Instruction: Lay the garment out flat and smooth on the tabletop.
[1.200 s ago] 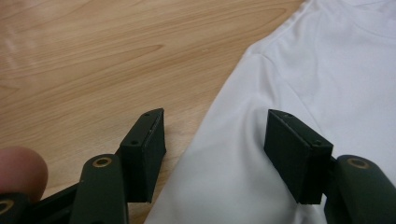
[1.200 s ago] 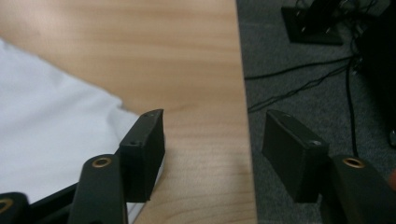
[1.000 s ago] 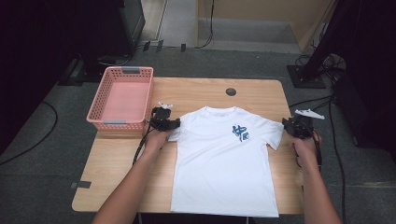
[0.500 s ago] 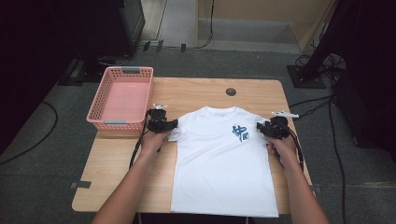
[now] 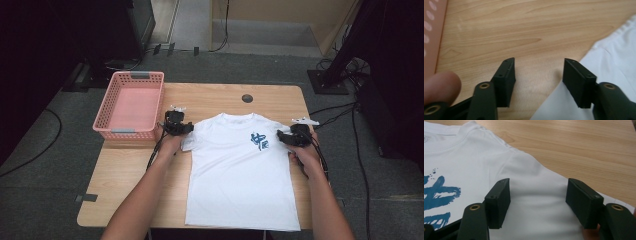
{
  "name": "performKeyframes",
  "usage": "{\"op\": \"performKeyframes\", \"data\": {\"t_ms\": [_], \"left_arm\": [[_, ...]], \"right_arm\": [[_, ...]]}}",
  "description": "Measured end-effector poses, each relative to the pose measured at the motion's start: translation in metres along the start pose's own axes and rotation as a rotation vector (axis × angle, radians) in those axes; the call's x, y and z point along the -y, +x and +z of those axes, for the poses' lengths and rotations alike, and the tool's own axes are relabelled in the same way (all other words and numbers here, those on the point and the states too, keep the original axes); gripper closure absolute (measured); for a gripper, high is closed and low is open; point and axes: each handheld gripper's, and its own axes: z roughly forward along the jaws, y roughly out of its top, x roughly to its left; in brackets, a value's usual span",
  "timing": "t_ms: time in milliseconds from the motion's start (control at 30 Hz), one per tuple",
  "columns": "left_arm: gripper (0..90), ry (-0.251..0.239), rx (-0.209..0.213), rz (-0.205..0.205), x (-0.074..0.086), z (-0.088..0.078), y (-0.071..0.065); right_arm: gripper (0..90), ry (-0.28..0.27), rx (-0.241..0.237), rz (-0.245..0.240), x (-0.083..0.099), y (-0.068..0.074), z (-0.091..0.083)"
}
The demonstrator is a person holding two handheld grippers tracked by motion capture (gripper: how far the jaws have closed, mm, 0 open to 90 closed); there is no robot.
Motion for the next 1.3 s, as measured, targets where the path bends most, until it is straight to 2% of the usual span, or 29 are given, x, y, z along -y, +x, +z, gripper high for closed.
{"op": "performKeyframes", "data": {"t_ms": [67,100,167,233,333,367,400,433,467,500,567,600,633,700,800,867,900,1133,1200,1300], "left_arm": [[39.2,0.013,-0.009,-0.008,-0.005,0.003,-0.004],[37.8,0.024,0.008,-0.026,-0.008,0.004,-0.004],[37.0,0.03,0.059,-0.09,-0.012,0.002,0.0],[37.0,0.013,0.059,-0.089,-0.014,-0.005,0.002],[37.3,0.029,0.096,-0.049,-0.012,-0.02,0.0],[38.4,0.028,0.137,-0.049,-0.011,-0.029,0.0],[43.8,0.028,0.137,-0.049,-0.011,-0.029,0.0],[47.0,0.055,0.231,-0.067,-0.009,-0.037,0.0],[50.5,0.055,0.231,-0.067,-0.009,-0.037,0.0],[54.5,0.091,0.297,-0.052,-0.008,-0.042,-0.002],[59.8,0.116,0.313,-0.026,-0.007,-0.042,-0.005],[62.3,0.137,0.315,-0.016,-0.007,-0.04,-0.006],[63.6,0.153,0.299,-0.011,-0.006,-0.037,-0.006],[67.9,0.18,0.283,-0.037,-0.005,-0.03,-0.004],[66.9,0.199,0.276,-0.051,-0.002,-0.021,0.0],[64.8,0.188,0.269,-0.078,-0.003,-0.019,0.002],[62.9,0.185,0.253,-0.079,-0.005,-0.017,0.002],[57.7,0.166,0.224,-0.093,-0.018,-0.004,0.004],[57.1,0.149,0.212,-0.09,-0.021,0.0,0.004],[52.3,0.124,0.205,-0.054,-0.023,0.005,0.003]], "right_arm": [[36.2,-0.002,0.009,0.013,-0.001,-0.003,0.001],[36.2,-0.002,0.011,0.015,-0.002,-0.005,0.002],[36.2,0.0,0.015,0.02,-0.002,-0.006,0.002],[36.2,0.005,0.017,0.02,-0.002,-0.007,0.002],[36.2,0.006,0.015,0.019,-0.002,-0.008,0.0],[36.2,0.004,0.014,0.018,-0.001,-0.009,0.0],[36.2,0.001,0.015,0.018,-0.001,-0.008,0.0],[36.2,-0.002,0.017,0.018,-0.001,-0.008,0.0],[36.2,-0.004,0.019,0.018,-0.001,-0.008,0.001],[36.2,-0.004,0.02,0.018,0.0,-0.008,0.001],[36.2,-0.004,0.02,0.021,0.0,-0.008,0.0],[36.2,-0.005,0.021,0.02,0.0,-0.008,0.0],[36.2,-0.005,0.022,0.02,0.0,-0.008,0.001],[36.1,-0.005,0.023,0.021,0.0,-0.007,0.001],[35.7,-0.005,0.022,0.021,0.0,-0.007,0.0],[35.7,-0.007,0.021,0.02,0.0,-0.007,0.0],[35.6,-0.008,0.021,0.02,0.0,-0.007,0.001],[33.9,0.005,0.016,0.022,-0.002,-0.007,0.001],[33.6,0.01,0.017,0.021,-0.003,-0.007,0.002],[33.4,0.017,0.027,0.028,-0.006,-0.008,0.004]]}}
